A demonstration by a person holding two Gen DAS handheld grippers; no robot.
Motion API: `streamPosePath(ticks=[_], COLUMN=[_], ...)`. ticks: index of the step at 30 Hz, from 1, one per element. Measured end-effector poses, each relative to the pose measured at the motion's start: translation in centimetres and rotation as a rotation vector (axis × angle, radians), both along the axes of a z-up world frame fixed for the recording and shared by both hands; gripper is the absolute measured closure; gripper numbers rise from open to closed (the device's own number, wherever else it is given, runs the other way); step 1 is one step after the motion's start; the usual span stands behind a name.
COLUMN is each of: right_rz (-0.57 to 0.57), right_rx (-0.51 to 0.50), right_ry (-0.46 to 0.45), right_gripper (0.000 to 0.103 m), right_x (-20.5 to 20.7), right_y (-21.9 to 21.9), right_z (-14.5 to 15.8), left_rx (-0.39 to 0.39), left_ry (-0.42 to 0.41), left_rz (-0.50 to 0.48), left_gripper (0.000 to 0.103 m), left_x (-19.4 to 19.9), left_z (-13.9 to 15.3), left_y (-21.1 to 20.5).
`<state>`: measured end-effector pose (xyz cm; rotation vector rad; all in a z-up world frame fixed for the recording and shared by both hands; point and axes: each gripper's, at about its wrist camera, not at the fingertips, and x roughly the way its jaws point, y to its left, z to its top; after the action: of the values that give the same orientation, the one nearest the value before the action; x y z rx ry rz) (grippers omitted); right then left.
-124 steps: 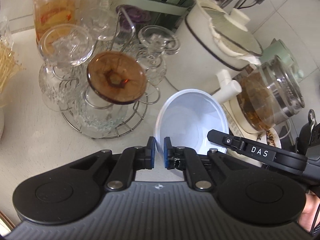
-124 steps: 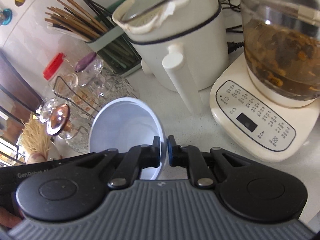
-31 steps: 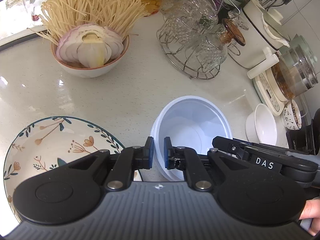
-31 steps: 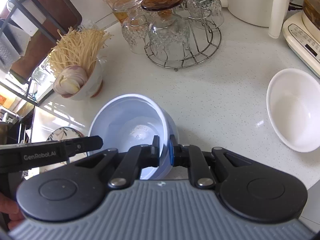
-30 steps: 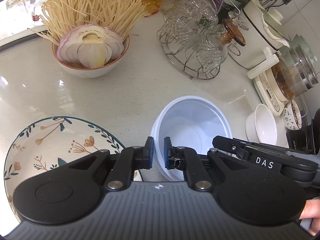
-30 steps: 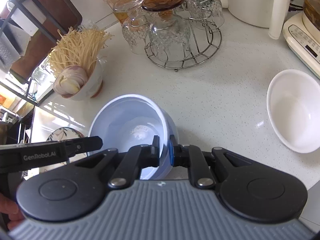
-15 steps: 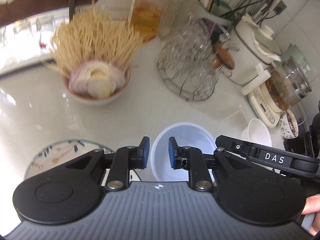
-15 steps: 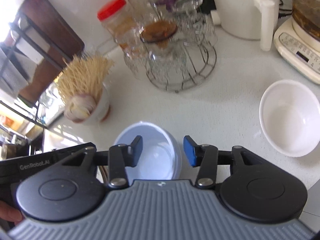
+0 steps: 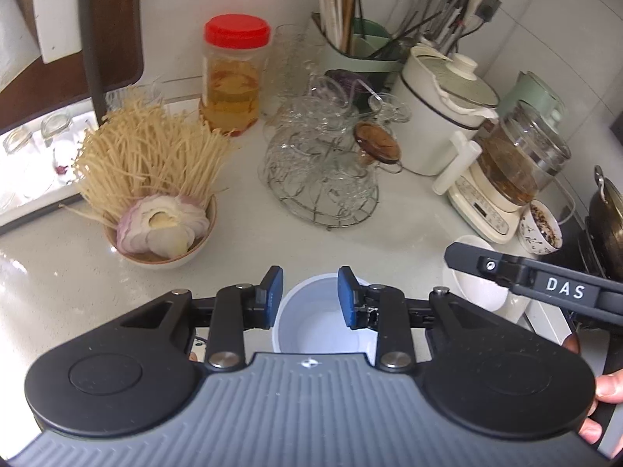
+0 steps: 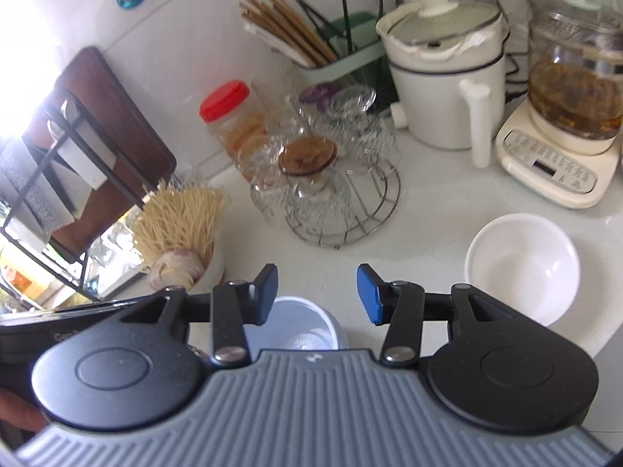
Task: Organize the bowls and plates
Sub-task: 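Open both grippers to release the stacked bowls, then move both open grippers to the small white ceramic bowl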
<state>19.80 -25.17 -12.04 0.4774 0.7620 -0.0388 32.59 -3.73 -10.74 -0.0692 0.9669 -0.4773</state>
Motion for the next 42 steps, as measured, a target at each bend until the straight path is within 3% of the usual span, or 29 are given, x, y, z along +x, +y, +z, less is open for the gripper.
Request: streamPosePath(ticks=[32, 42], right_rz=[-0.207, -0.263], right_rx=[-0.071, -0.065], right_ry=[-0.057, -0.036], right_gripper=[0.054, 0.054], right_x=[-6.8, -8.4], right_y=[-4.6, -6.2], right_z=[1.8, 1.1], left_rx=[-0.049, -0.047], left_ry=[-0.033, -0.023], left_rz=[-0.201, -0.248], left_gripper=[0.066, 0.059], left_x=[-3.1, -3.7], left_z=[1.9, 1.4], left_y=[-6.7, -8.9])
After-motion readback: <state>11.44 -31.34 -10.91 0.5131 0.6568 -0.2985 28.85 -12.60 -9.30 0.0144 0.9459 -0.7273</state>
